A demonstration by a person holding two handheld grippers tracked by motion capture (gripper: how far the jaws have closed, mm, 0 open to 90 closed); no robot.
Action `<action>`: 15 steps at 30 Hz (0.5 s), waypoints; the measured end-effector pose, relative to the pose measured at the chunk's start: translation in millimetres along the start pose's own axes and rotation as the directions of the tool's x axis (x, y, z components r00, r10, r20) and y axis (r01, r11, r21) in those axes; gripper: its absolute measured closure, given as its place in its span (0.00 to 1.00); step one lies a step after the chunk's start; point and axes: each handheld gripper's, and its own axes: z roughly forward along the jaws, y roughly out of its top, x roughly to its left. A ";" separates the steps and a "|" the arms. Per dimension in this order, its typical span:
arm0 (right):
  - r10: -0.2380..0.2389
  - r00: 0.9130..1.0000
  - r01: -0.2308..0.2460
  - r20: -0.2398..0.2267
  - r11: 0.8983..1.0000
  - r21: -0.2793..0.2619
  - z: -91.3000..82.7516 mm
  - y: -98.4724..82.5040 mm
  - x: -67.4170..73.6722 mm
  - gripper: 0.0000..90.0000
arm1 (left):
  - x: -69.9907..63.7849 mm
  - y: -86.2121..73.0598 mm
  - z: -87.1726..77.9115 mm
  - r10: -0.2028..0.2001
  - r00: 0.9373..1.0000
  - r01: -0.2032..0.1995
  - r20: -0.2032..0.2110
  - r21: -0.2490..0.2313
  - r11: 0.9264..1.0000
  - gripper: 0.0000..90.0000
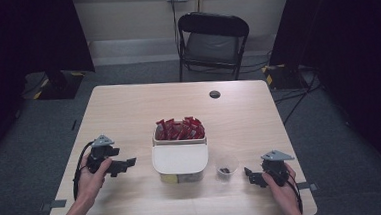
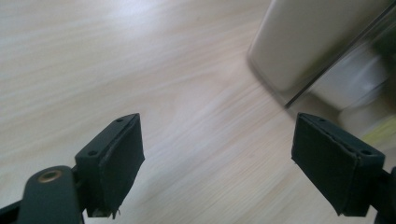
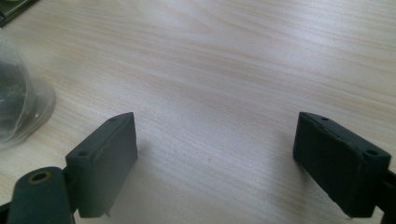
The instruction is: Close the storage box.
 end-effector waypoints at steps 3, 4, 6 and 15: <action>0.000 1.000 0.000 0.000 1.000 0.000 0.0 0.0 0.0 0.15 | -0.6 -8.5 4.7 0.004 0.998 -0.004 -0.064 -0.001 1.000 0.18; 0.000 1.000 0.000 0.000 1.000 0.000 0.0 0.0 0.0 0.15 | -0.7 -10.6 7.3 0.008 0.998 -0.008 -0.064 0.014 1.000 0.18; 0.000 1.000 0.000 0.000 1.000 0.000 0.0 0.0 0.0 0.15 | -0.1 -15.5 11.1 0.014 0.997 -0.012 -0.071 0.026 1.000 0.18; -0.001 1.000 0.001 -0.001 1.000 0.000 0.1 0.0 -0.1 0.15 | 4.7 -32.4 19.5 0.015 0.991 -0.012 -0.136 0.021 1.000 0.18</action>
